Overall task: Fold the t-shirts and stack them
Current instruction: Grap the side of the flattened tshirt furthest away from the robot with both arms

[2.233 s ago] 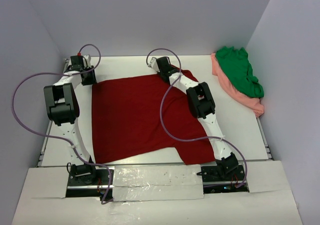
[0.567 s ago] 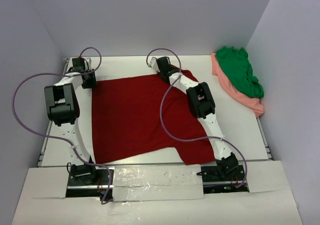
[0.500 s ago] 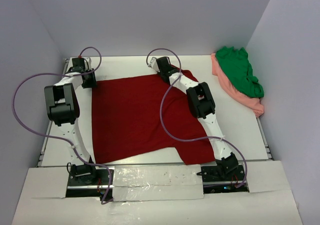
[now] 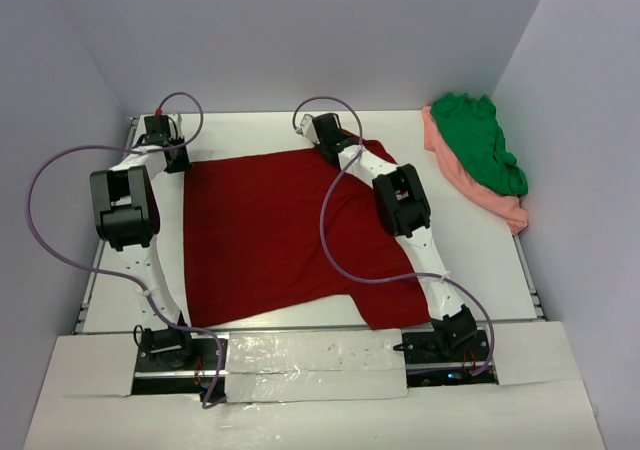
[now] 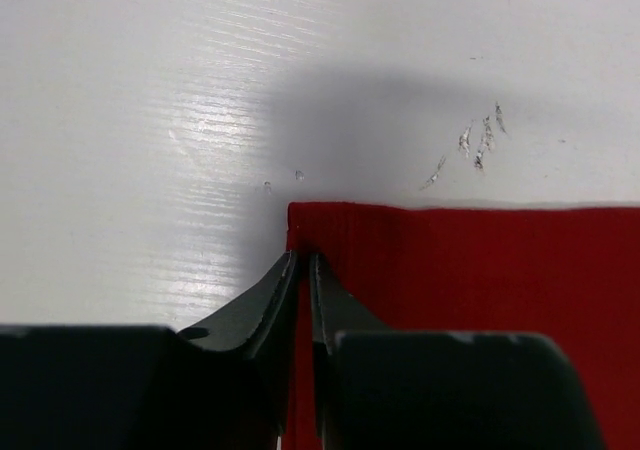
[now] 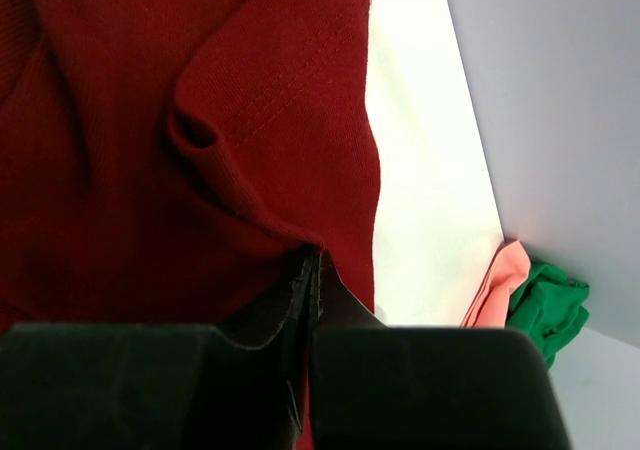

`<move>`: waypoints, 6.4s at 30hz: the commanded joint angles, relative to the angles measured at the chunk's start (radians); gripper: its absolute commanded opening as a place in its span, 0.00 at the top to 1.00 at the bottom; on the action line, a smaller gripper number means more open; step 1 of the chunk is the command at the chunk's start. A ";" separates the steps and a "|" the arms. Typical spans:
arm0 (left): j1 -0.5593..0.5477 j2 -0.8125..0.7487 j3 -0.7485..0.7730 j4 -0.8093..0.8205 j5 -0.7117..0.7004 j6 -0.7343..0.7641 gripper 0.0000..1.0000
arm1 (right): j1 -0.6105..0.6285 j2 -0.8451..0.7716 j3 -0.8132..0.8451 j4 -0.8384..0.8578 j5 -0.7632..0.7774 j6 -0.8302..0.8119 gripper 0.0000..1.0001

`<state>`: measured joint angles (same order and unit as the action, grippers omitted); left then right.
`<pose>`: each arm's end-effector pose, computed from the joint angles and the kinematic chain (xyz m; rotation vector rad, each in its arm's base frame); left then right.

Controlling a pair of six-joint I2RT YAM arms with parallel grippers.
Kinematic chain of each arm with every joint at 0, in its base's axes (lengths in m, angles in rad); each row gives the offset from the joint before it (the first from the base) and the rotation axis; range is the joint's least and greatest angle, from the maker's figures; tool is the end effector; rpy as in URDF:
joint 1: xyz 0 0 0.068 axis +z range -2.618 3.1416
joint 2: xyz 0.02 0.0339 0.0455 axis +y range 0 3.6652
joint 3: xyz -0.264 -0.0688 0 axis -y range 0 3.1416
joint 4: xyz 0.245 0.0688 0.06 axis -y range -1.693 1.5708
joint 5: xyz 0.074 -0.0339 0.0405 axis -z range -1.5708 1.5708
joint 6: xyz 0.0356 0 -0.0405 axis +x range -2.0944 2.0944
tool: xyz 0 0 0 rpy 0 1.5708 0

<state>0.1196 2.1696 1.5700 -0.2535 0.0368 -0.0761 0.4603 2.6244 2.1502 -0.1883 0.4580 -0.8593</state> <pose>0.4737 0.0556 0.1603 -0.2201 2.4133 -0.0248 0.5252 0.2428 0.1204 -1.1698 1.9231 -0.7274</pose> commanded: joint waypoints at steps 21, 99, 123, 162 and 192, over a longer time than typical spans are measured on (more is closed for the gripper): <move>-0.006 -0.030 -0.033 0.105 0.018 -0.014 1.00 | 0.006 -0.086 -0.029 -0.023 -0.019 0.026 1.00; -0.051 0.068 0.176 -0.089 -0.144 -0.004 0.54 | 0.005 -0.330 -0.170 -0.083 -0.068 0.151 1.00; -0.040 0.113 0.150 -0.112 -0.078 -0.022 0.97 | 0.006 -0.348 -0.139 -0.112 -0.079 0.157 1.00; -0.040 -0.237 -0.113 0.013 -0.064 -0.010 0.99 | -0.006 -0.665 -0.452 -0.206 -0.168 0.330 1.00; -0.054 -0.700 -0.617 0.033 -0.026 0.121 1.00 | -0.028 -0.894 -0.624 -0.316 -0.255 0.419 1.00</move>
<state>0.0681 1.5009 0.9916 -0.2199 -0.0208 0.0090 0.4458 1.7992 1.5322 -0.4862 0.2184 -0.4644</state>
